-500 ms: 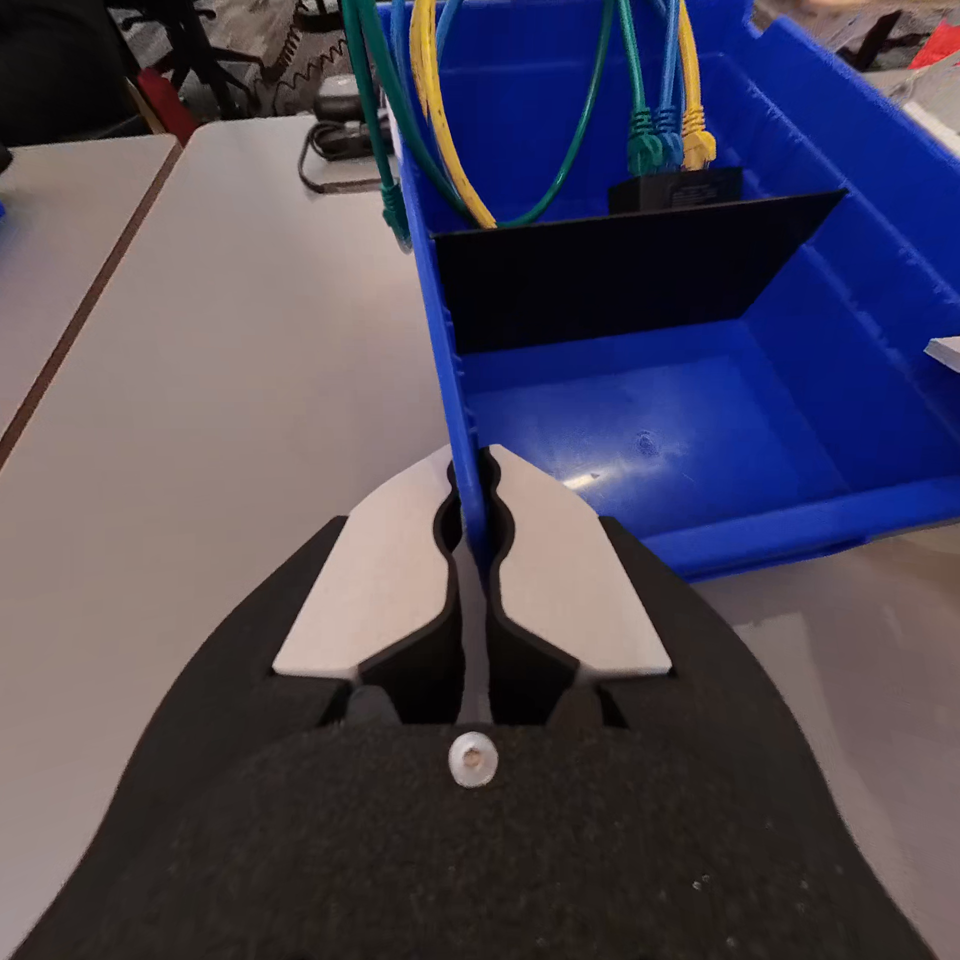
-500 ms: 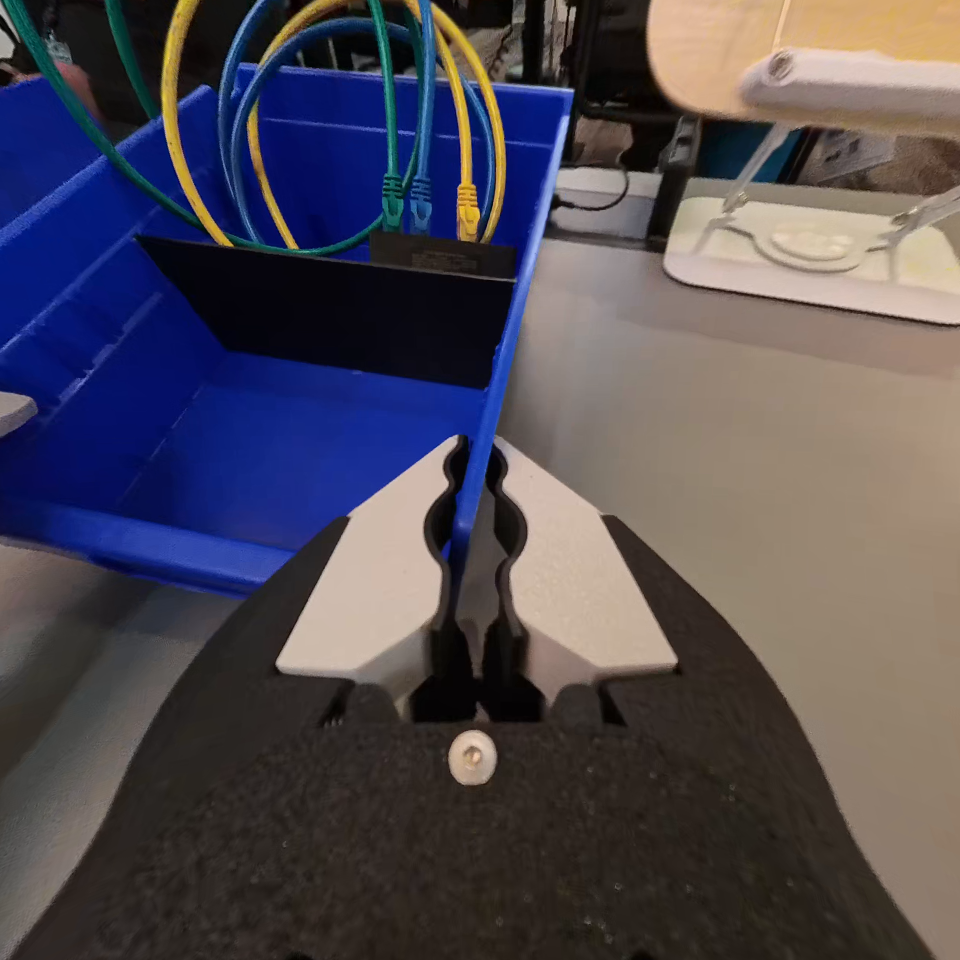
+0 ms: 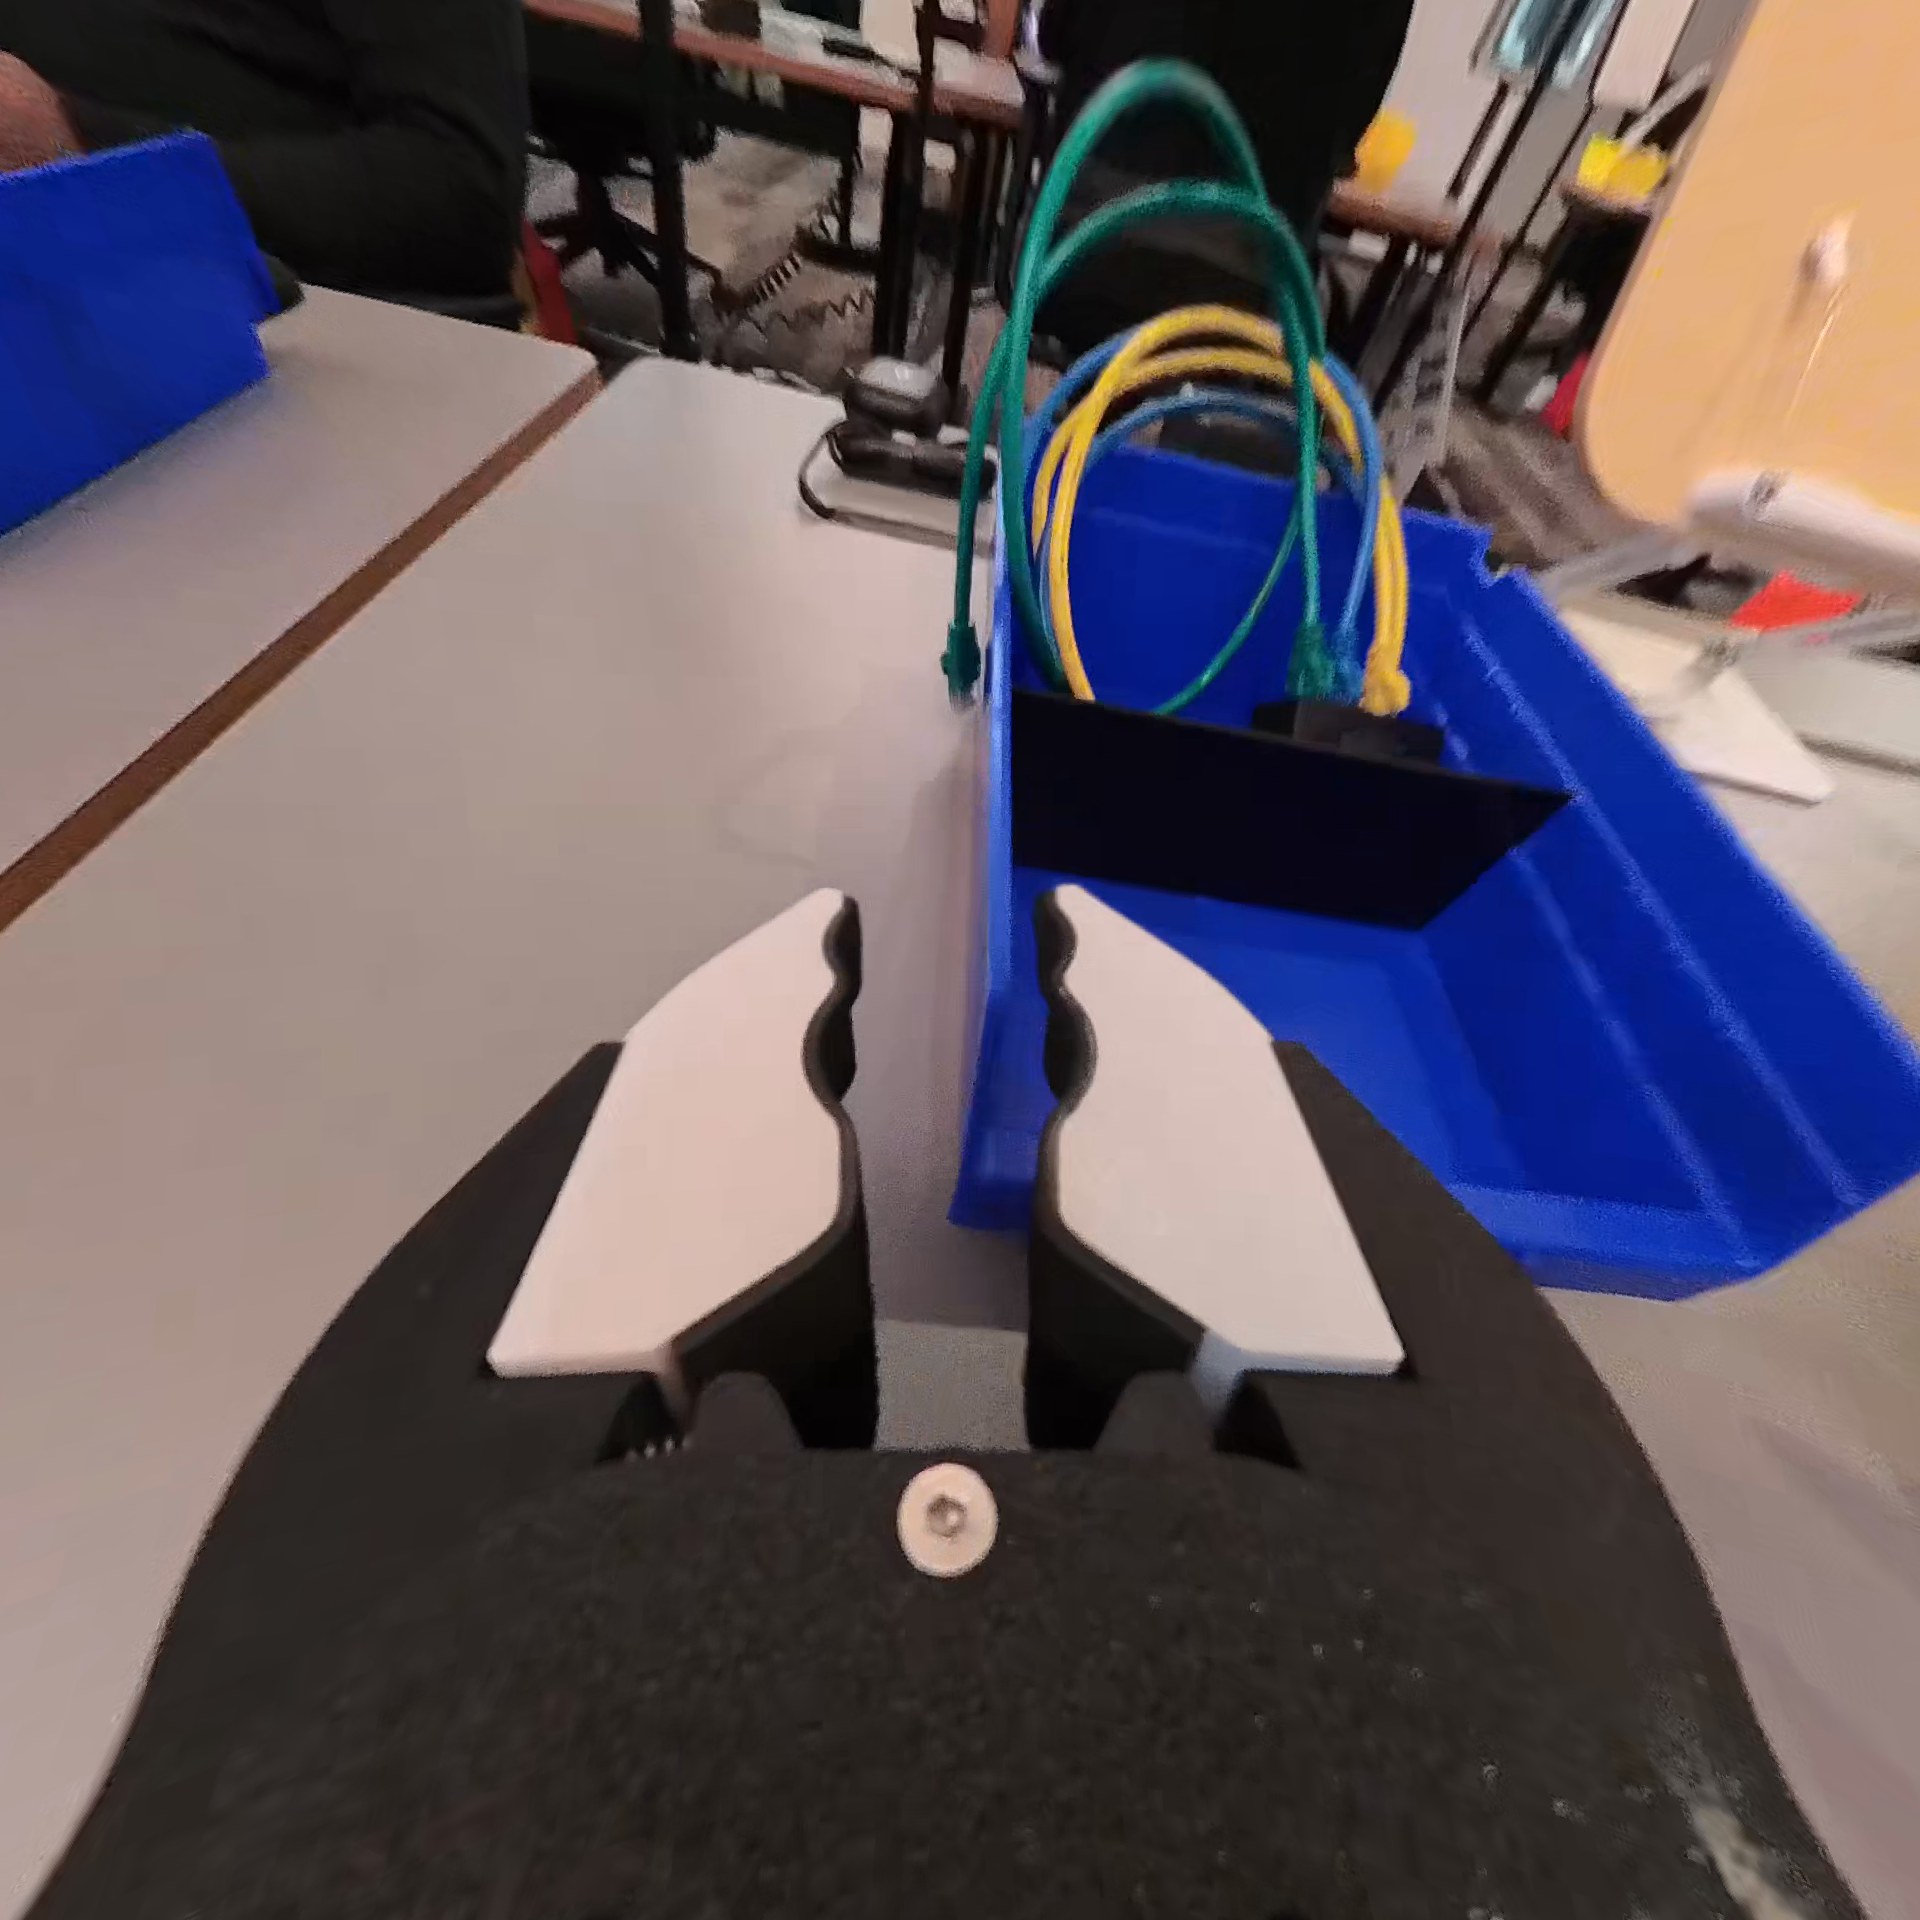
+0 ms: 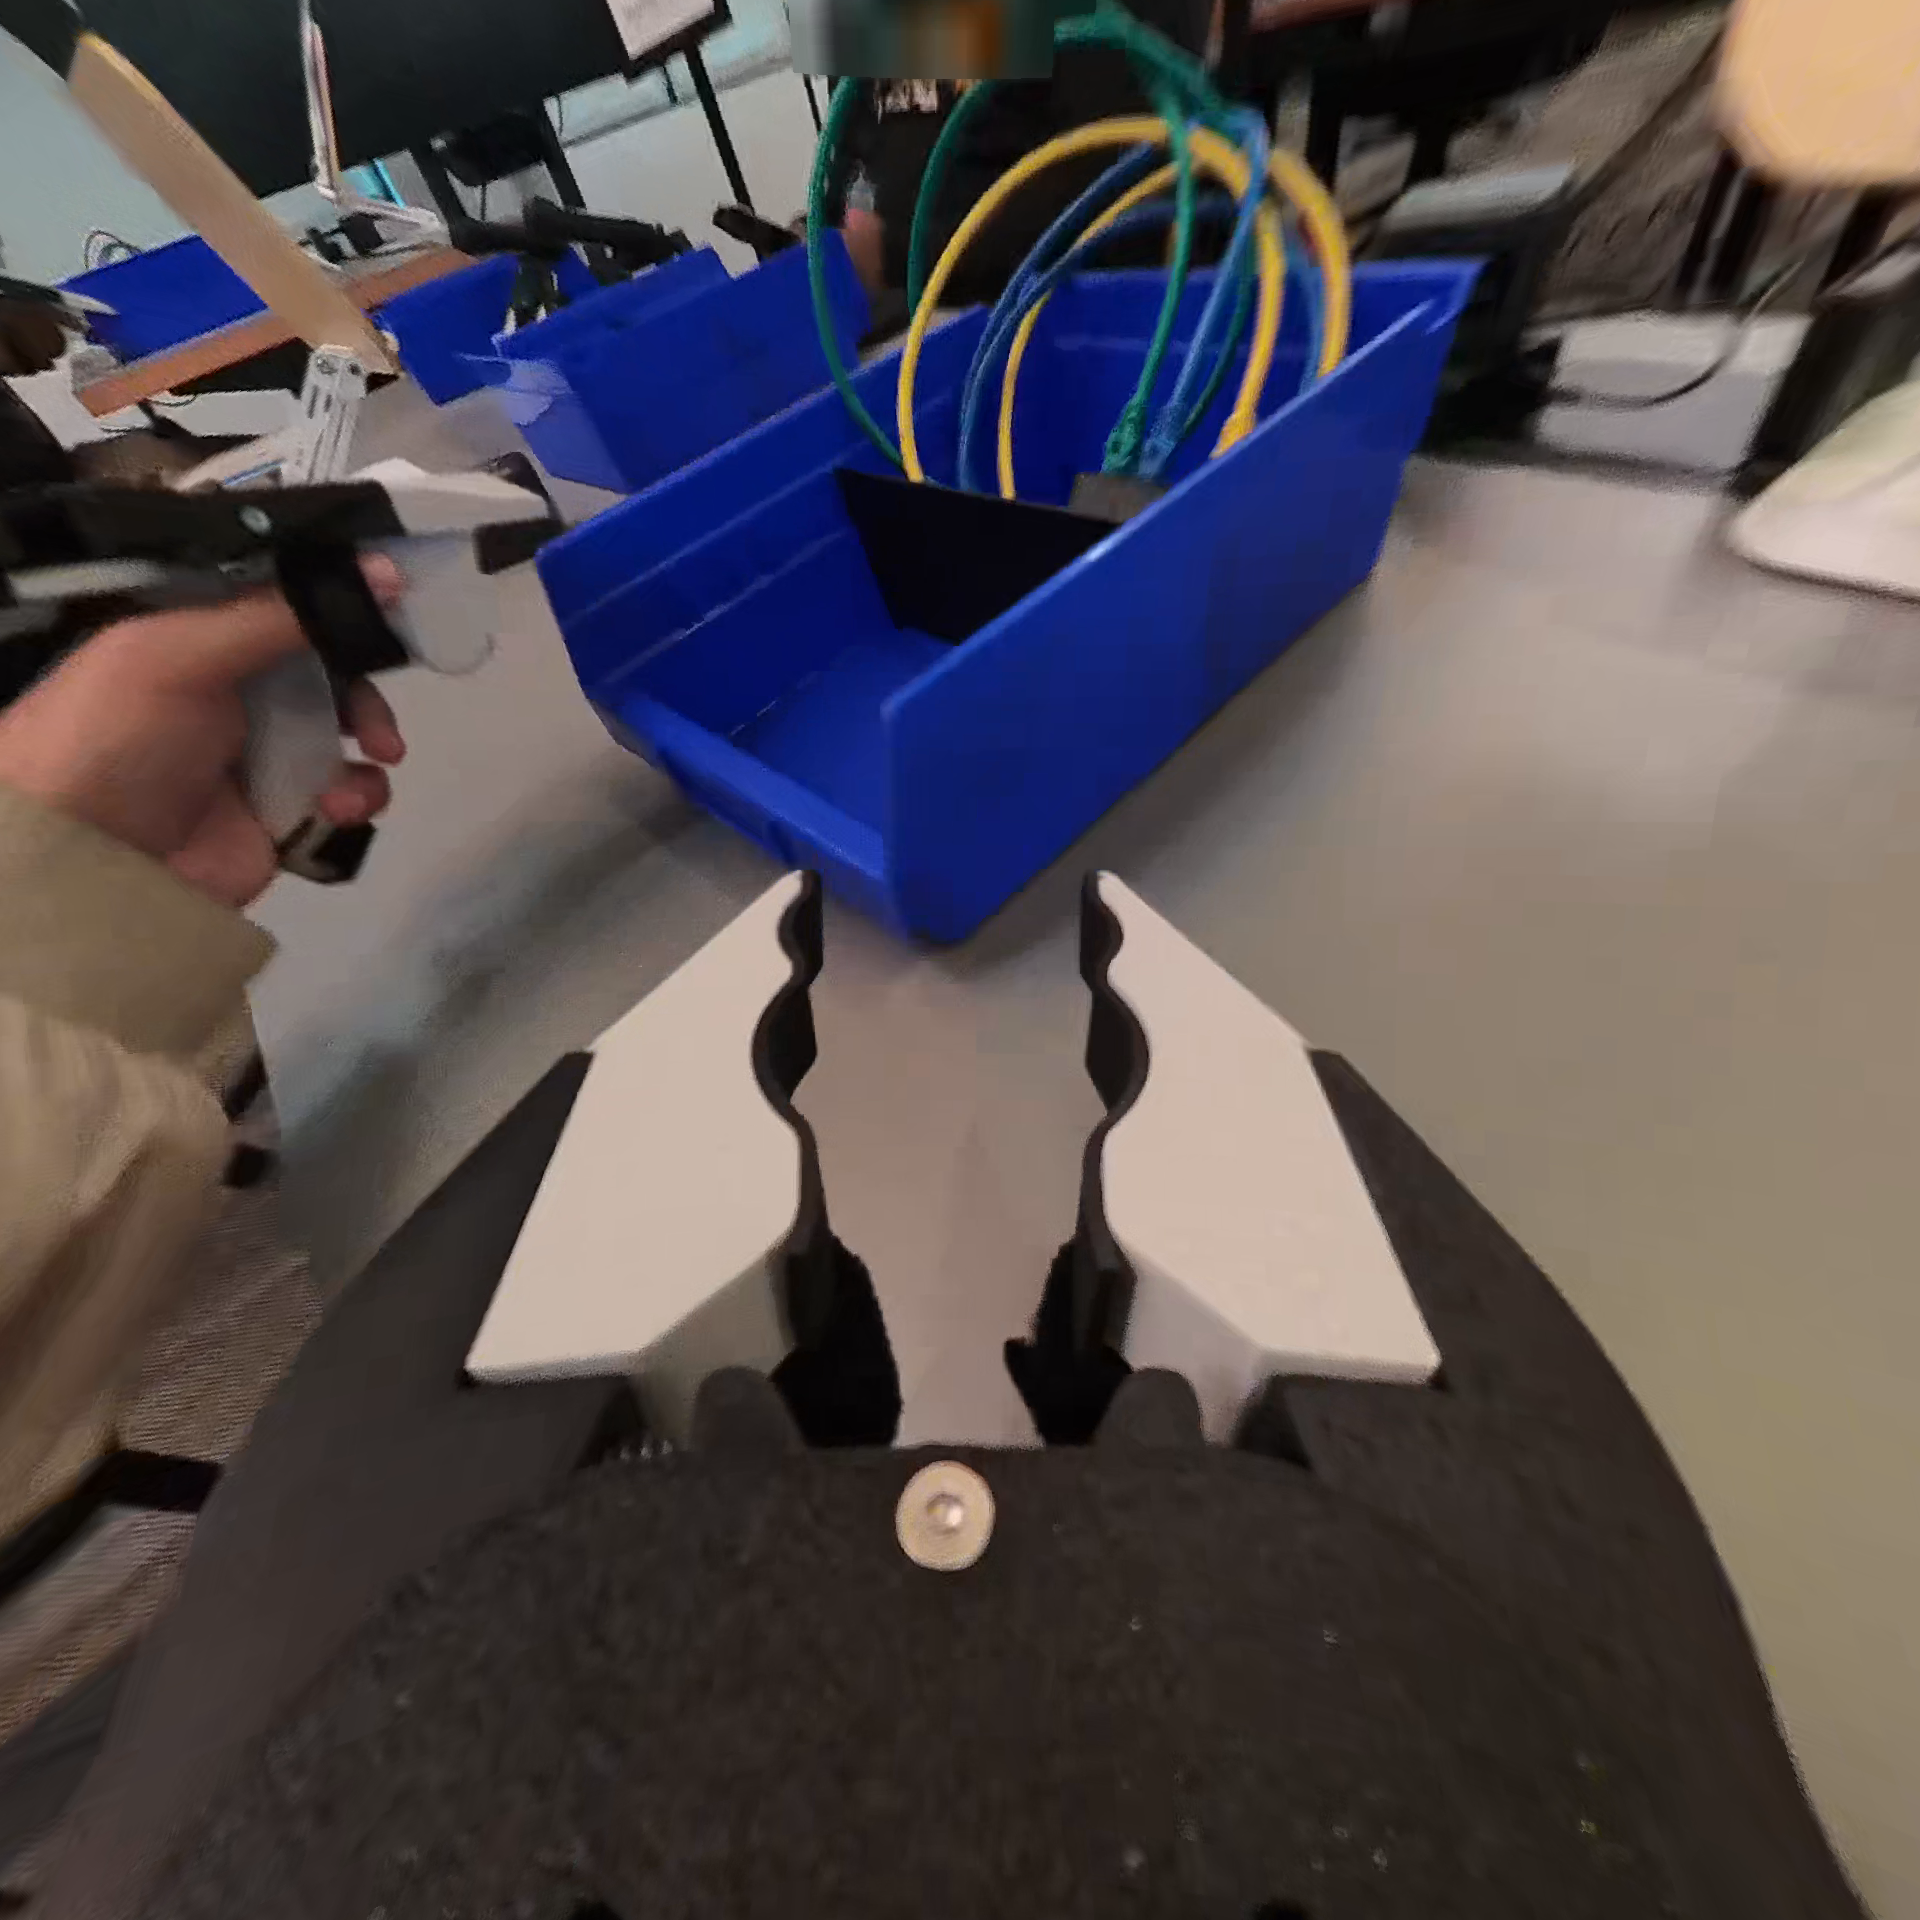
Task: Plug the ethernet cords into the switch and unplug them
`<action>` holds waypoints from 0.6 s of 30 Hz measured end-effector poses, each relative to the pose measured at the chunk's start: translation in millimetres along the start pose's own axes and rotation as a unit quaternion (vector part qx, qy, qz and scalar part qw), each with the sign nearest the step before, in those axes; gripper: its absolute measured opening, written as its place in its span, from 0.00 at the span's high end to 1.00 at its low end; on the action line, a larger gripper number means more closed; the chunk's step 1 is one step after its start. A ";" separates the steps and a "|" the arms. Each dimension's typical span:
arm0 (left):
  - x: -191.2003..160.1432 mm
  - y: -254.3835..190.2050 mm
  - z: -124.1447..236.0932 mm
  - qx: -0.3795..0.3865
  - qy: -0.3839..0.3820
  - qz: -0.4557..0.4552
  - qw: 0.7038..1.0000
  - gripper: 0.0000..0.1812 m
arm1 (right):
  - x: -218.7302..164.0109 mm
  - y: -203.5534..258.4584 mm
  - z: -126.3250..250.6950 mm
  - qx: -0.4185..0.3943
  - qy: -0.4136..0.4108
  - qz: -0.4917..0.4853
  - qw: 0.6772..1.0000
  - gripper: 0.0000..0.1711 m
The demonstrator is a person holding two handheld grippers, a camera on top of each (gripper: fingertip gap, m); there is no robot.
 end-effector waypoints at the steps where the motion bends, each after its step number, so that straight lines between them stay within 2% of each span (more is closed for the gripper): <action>1: 1.1 -4.9 10.2 0.000 -0.011 0.010 1.000 0.81 | -1.6 -9.2 23.7 -0.009 -0.015 0.013 1.000 0.71; 2: 1.3 -14.0 20.4 -0.011 -0.025 0.016 1.000 0.81 | -2.9 -21.0 48.2 -0.031 -0.033 0.027 0.999 0.67; 4: -2.0 -42.1 38.7 -0.048 -0.050 0.012 0.998 0.81 | -3.9 -49.0 98.3 -0.088 -0.070 0.052 0.992 0.67; 7: -26.1 -93.7 58.7 -0.065 -0.020 0.009 0.998 0.82 | 2.8 -96.5 173.3 -0.167 -0.110 0.036 0.979 0.68; 10: -52.6 -137.5 59.6 -0.083 -0.015 -0.016 0.996 0.84 | 6.8 -149.8 244.0 -0.239 -0.165 0.001 0.957 0.68; 12: -48.0 -152.6 50.5 -0.126 0.007 -0.058 0.990 0.85 | -0.9 -184.3 280.3 -0.300 -0.195 -0.004 0.934 0.69; 15: -36.3 -161.4 37.2 -0.138 0.001 -0.109 0.984 0.84 | -13.4 -209.2 301.3 -0.342 -0.159 -0.023 0.926 0.68; 18: -38.7 -163.5 31.1 -0.135 0.008 -0.110 0.985 0.83 | -16.4 -220.9 295.7 -0.334 -0.147 -0.060 0.929 0.68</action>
Point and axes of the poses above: each gripper's, where its closed fingertips meet, z back along the fingers, x out of its top, y = z × x across the jaws, the point moved 10 cm from there along z, back along the fingers, and after that the axes turned 12 degrees about -z, right-handed, at the moved point
